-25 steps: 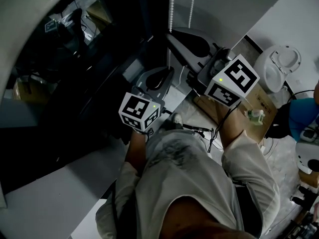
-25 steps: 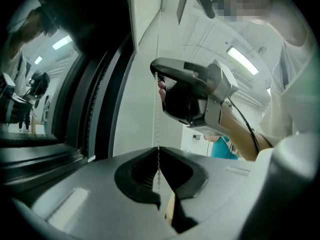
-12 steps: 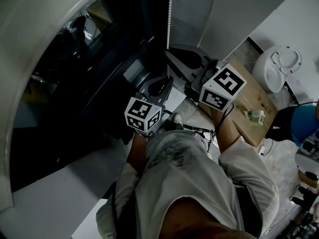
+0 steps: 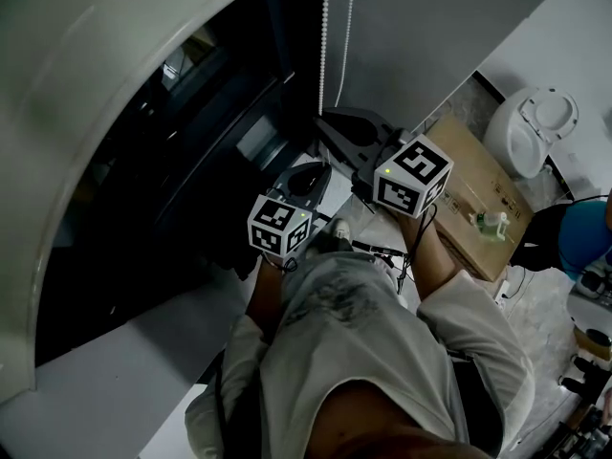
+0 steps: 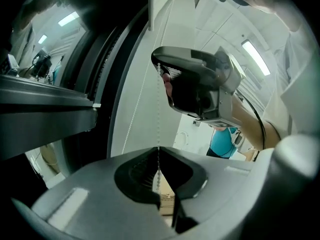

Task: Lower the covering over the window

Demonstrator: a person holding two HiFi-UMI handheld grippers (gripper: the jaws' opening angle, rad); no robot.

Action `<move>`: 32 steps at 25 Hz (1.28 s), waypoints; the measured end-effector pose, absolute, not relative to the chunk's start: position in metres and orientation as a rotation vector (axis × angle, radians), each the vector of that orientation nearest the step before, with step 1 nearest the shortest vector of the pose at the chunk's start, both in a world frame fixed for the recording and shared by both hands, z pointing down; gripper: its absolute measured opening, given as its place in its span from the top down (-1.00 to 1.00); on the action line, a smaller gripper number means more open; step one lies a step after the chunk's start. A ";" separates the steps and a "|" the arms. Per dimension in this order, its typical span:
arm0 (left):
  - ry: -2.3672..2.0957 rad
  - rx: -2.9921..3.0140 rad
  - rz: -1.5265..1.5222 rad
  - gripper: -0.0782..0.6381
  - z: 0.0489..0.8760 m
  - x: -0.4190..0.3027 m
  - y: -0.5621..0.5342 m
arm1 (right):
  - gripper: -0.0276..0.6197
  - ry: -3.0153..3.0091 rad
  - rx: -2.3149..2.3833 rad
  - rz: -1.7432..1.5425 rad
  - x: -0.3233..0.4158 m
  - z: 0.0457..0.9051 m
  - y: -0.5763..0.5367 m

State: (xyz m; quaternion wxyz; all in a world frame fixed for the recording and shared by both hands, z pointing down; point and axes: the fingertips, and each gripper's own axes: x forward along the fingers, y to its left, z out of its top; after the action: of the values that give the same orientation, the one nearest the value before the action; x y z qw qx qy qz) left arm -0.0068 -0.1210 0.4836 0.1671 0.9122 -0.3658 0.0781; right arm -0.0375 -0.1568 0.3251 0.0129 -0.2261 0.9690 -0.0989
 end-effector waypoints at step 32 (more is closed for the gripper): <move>-1.173 2.963 -0.278 0.43 0.215 -0.029 -0.165 | 0.86 3.029 -0.676 -0.314 -0.040 0.333 -0.147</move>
State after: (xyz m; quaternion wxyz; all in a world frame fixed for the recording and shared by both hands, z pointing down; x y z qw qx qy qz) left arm -0.0290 -0.1654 0.2151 -0.0286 0.9259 -0.3666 -0.0868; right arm -0.0403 -0.1467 0.3327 0.0110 -0.2167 0.9710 -0.1006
